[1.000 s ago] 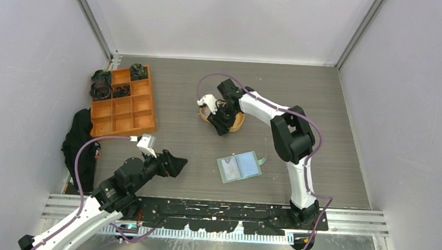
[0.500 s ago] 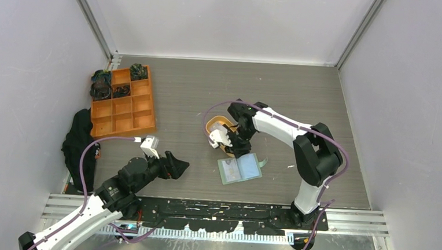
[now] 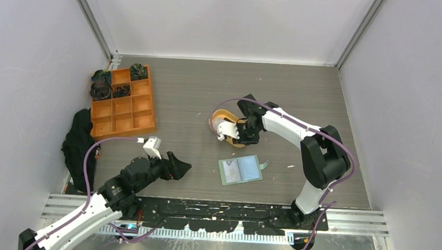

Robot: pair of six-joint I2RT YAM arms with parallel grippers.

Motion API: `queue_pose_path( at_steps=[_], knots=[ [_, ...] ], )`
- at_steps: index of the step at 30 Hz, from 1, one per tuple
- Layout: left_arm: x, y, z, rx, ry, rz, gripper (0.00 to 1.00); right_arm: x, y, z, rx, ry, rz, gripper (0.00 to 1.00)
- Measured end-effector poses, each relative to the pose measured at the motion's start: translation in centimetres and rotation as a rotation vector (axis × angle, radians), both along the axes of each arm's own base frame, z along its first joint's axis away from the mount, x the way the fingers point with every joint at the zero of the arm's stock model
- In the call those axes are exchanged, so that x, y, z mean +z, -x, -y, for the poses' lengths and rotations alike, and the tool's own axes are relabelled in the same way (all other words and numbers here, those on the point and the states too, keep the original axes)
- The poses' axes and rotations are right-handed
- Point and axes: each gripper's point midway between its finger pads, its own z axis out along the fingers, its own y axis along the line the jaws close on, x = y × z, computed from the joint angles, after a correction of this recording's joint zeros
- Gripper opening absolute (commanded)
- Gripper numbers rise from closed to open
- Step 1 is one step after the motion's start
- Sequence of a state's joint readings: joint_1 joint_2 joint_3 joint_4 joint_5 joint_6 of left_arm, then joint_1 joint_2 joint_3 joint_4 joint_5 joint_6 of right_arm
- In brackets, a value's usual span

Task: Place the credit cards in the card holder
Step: Move the storage box to the center of the board.

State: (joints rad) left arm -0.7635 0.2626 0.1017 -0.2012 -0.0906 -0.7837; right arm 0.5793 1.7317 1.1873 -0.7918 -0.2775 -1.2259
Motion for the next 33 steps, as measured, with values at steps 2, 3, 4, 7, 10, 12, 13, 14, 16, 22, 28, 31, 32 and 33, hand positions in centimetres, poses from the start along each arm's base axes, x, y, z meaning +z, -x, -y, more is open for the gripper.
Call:
queue_pose_path(
  at_steps=[2,3,4,7,10,12,13,14,16,22,28,31,32,33],
  knots=[
    [0.0,0.0,0.1,-0.004,0.004,-0.001,0.84,0.1,-1.1,0.6,-0.050,0.007,0.026,0.30],
    [0.0,0.1,0.1,-0.004,0.004,-0.002,0.84,0.2,-1.7,1.1,-0.076,0.014,0.041,0.30],
    [0.0,0.1,0.1,-0.005,0.005,-0.002,0.84,0.2,-2.4,1.5,-0.104,0.022,0.056,0.31],
    [0.1,0.1,0.2,-0.005,0.009,-0.002,0.84,0.1,-4.6,2.9,-0.175,0.053,0.110,0.38],
    [0.1,0.1,0.2,-0.005,0.015,-0.003,0.84,0.1,-5.8,4.2,-0.214,0.079,0.143,0.55],
    [0.0,0.1,0.2,-0.003,0.017,-0.008,0.84,0.2,-6.1,4.7,-0.223,0.077,0.145,0.63],
    [-0.1,0.1,0.2,-0.002,0.016,-0.010,0.84,0.3,-6.1,4.8,-0.224,0.072,0.145,0.67],
    [-0.1,0.1,0.2,-0.002,0.017,-0.011,0.84,0.5,-6.0,4.8,-0.224,0.058,0.135,0.70],
    [-0.1,0.1,0.2,-0.001,0.019,-0.012,0.84,1.0,-5.3,4.2,-0.229,0.019,0.108,0.75],
    [0.1,0.1,0.4,-0.005,0.030,-0.005,0.83,3.8,-5.1,0.0,-0.417,-0.165,-0.003,0.75],
    [0.2,0.0,0.4,-0.005,0.035,-0.003,0.83,3.8,-8.9,-3.7,-0.698,-0.236,0.005,0.72],
    [0.3,0.0,0.4,-0.005,0.037,-0.003,0.83,2.1,-9.3,-4.2,-0.797,-0.220,-0.033,0.70],
    [0.3,0.0,0.4,-0.005,0.038,-0.002,0.83,1.4,-9.3,-4.2,-0.835,-0.208,-0.051,0.67],
    [0.3,0.0,0.4,-0.006,0.038,-0.003,0.83,0.9,-9.2,-4.1,-0.855,-0.199,-0.062,0.65]
  ],
)
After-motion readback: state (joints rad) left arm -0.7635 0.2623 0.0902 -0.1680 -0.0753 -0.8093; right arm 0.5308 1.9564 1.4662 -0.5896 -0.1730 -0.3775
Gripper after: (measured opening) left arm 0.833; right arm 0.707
